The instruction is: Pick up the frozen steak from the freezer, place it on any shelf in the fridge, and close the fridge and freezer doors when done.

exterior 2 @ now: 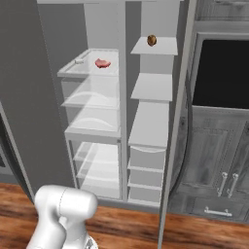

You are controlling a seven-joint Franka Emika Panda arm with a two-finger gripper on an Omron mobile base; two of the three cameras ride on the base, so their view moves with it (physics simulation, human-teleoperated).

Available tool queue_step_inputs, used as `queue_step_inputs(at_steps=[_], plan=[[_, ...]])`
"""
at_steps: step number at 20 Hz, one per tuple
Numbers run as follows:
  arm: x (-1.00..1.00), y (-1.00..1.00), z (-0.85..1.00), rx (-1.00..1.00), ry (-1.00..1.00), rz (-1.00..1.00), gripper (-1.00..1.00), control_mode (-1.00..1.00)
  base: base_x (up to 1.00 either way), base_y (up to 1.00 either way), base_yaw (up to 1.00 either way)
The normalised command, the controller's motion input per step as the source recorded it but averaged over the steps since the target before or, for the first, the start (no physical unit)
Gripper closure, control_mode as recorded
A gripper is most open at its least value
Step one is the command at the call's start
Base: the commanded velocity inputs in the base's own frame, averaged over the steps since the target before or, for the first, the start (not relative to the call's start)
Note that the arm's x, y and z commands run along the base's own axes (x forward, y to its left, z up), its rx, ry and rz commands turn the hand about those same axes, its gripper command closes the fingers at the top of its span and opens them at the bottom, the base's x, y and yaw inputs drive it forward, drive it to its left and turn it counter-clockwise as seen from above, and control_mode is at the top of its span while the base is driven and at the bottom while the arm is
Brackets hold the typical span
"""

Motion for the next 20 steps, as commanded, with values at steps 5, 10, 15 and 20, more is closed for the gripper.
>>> queue_step_inputs(at_steps=[5,10,15,20], plan=[[0.86,0.81,-0.2,-0.06,0.0,-0.28,-1.0,-1.0,0.0,0.0,0.0],[0.84,0.64,-0.27,-0.04,0.0,-0.24,-1.0,-1.0,0.0,0.0,0.0],[0.83,0.31,-0.59,-0.01,-0.01,-0.15,-1.0,-1.0,0.0,0.0,0.0],[0.94,0.45,-0.3,0.0,-0.03,-0.07,-1.0,-1.0,0.0,0.0,0.0]])
